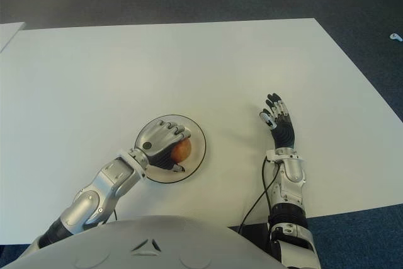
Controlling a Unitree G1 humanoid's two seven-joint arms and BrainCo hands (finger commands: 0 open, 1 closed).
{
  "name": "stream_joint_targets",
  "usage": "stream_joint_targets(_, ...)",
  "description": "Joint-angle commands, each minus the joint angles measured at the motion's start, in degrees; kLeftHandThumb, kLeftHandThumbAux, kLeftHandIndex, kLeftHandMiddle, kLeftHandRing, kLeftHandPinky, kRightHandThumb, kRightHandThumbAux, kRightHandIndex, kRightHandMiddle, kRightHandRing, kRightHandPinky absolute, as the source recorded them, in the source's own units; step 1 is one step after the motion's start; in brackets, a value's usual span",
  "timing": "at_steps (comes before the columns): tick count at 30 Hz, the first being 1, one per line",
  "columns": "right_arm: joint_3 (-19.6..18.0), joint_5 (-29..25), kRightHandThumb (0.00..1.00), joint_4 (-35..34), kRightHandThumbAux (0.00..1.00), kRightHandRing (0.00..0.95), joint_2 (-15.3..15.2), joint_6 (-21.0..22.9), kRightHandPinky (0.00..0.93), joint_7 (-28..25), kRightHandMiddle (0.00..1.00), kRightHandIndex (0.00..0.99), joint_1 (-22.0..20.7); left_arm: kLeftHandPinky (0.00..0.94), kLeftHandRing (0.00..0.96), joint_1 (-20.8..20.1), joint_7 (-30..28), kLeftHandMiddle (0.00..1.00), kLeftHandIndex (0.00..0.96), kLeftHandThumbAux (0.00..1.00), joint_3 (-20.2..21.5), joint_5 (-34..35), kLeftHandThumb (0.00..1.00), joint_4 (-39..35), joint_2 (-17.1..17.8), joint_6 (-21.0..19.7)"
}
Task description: Put the apples into the plate.
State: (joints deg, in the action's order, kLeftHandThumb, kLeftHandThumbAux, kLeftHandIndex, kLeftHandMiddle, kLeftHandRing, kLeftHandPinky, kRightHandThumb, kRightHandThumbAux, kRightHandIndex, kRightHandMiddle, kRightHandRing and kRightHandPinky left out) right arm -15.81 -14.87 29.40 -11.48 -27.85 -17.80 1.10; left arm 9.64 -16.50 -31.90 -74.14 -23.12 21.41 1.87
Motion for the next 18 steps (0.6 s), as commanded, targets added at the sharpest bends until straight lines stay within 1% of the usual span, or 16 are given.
stream_joint_targets(1, 0.23, 0.04, 0.286, 2.48, 0.566, 0.033, 1.02, 0.88, 0.000, -0.20, 0.101, 0.032, 0.98, 0.805, 0.793, -1.21, 0.00, 0.534, 0.417, 0.659, 0.70, -0.03, 0.861, -0.33, 0.79, 0.72)
stream_joint_targets(5, 0.15, -0.11, 0.288, 2.83, 0.567, 0.033, 1.01, 0.82, 0.000, -0.32, 0.099, 0.032, 0.80, 0.790, 0.790, -1.10, 2.65, 0.531, 0.415, 0.660, 1.07, -0.43, 0.860, 0.45, 0.48, 0.59)
stream_joint_targets(7, 0.16, -0.05, 0.287, 2.93, 0.567, 0.033, 0.97, 0.84, 0.000, -0.31, 0.098, 0.030, 0.73, 0.779, 0.785, -0.14, 3.21, 0.533, 0.415, 0.660, 1.45, -1.14, 0.859, -0.69, -0.15, -0.45)
stream_joint_targets(8, 0.16, -0.01, 0.283, 2.96, 0.565, 0.033, 0.96, 0.82, 0.000, -0.30, 0.095, 0.027, 0.71, 0.745, 0.773, 0.37, 3.18, 0.513, 0.430, 0.658, 1.62, -1.44, 0.856, -1.50, -0.32, -0.86)
stream_joint_targets(11, 0.18, 0.07, 0.281, 3.04, 0.563, 0.032, 0.92, 0.78, 0.000, -0.30, 0.093, 0.024, 0.65, 0.702, 0.750, 0.83, 3.02, 0.500, 0.437, 0.657, 1.94, -2.07, 0.849, -2.34, -1.05, -1.75)
stream_joint_targets(12, 0.19, 0.09, 0.283, 3.09, 0.564, 0.032, 0.89, 0.80, 0.000, -0.30, 0.094, 0.023, 0.61, 0.662, 0.710, 0.91, 3.09, 0.559, 0.432, 0.670, 2.02, -2.23, 0.794, -2.31, -1.28, -1.98)
stream_joint_targets(13, 0.19, 0.10, 0.284, 3.17, 0.565, 0.032, 0.88, 0.78, 0.000, -0.30, 0.095, 0.023, 0.56, 0.636, 0.685, 1.12, 3.10, 0.597, 0.429, 0.679, 2.12, -2.44, 0.759, -2.45, -1.55, -2.31)
stream_joint_targets(14, 0.19, 0.11, 0.286, 3.23, 0.565, 0.033, 0.87, 0.77, 0.000, -0.31, 0.096, 0.023, 0.52, 0.590, 0.645, 1.27, 3.09, 0.597, 0.414, 0.586, 2.19, -2.59, 0.644, -2.57, -1.72, -2.54)
stream_joint_targets(15, 0.19, 0.08, 0.287, 3.30, 0.566, 0.033, 0.86, 0.71, 0.000, -0.35, 0.096, 0.023, 0.47, 0.574, 0.631, 1.60, 3.18, 0.597, 0.408, 0.553, 2.27, -2.90, 0.602, -2.83, -1.99, -2.93)
stream_joint_targets(16, 0.18, 0.07, 0.288, 3.36, 0.567, 0.034, 0.86, 0.66, 0.000, -0.39, 0.098, 0.023, 0.43, 0.471, 0.509, 1.84, 3.26, 0.503, 0.383, 0.494, 2.32, -3.14, 0.491, -3.01, -2.18, -3.21)
stream_joint_targets(17, 0.20, 0.04, 0.288, 3.38, 0.568, 0.034, 0.92, 0.55, 0.000, -0.45, 0.098, 0.023, 0.45, 0.434, 0.465, 1.94, 3.55, 0.468, 0.374, 0.473, 2.34, -3.54, 0.451, -3.06, -2.37, -3.49)
stream_joint_targets(18, 0.19, 0.01, 0.287, 3.45, 0.568, 0.034, 0.94, 0.48, 0.000, -0.51, 0.098, 0.023, 0.41, 0.323, 0.353, 1.94, 3.73, 0.376, 0.328, 0.433, 2.33, -3.85, 0.367, -3.04, -2.54, -3.69)
